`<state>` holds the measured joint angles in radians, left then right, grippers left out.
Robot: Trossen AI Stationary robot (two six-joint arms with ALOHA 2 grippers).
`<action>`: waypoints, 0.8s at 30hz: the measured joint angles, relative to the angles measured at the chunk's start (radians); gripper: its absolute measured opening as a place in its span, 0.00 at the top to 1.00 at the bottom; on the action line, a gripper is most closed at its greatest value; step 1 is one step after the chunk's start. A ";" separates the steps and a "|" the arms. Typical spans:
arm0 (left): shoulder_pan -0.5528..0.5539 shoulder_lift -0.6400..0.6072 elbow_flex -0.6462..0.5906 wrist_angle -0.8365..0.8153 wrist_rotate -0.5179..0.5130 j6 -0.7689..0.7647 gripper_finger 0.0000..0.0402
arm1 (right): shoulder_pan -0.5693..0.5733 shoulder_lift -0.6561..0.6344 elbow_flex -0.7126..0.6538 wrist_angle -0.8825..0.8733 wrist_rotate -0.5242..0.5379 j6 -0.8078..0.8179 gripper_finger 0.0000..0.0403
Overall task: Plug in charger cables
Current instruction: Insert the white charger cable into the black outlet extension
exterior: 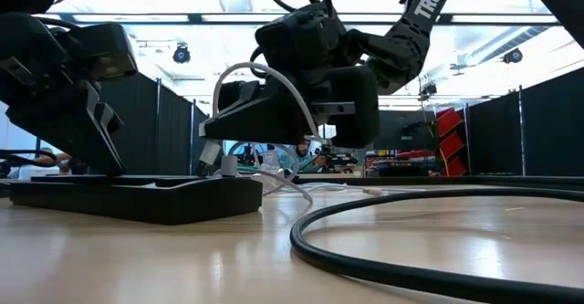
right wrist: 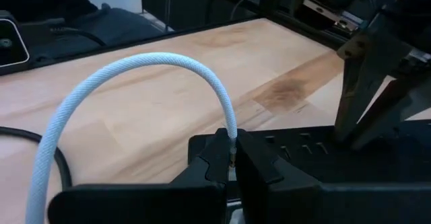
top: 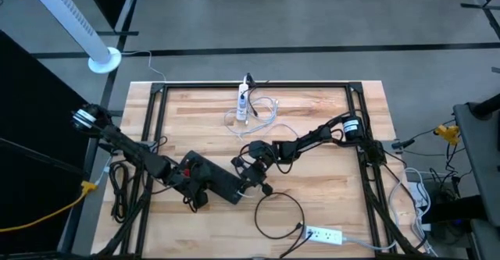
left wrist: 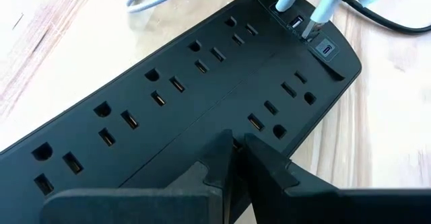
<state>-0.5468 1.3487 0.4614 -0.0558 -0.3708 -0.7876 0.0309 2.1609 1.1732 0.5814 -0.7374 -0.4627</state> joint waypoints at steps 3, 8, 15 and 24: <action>0.000 0.000 0.000 0.001 -0.002 0.000 0.93 | 0.001 0.000 0.009 -0.007 -0.001 0.047 1.00; 0.000 0.000 0.000 0.002 -0.004 0.000 0.93 | 0.001 0.001 0.040 -0.007 -0.004 0.104 1.00; 0.000 0.000 0.000 0.002 -0.006 0.000 0.93 | 0.004 0.001 0.047 -0.065 -0.005 0.034 1.00; 0.000 0.000 0.000 0.003 -0.009 0.000 0.93 | 0.004 0.001 0.051 -0.097 0.000 -0.011 1.00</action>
<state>-0.5468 1.3491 0.4614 -0.0532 -0.3801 -0.7876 0.0345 2.1616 1.2240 0.4839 -0.7372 -0.4740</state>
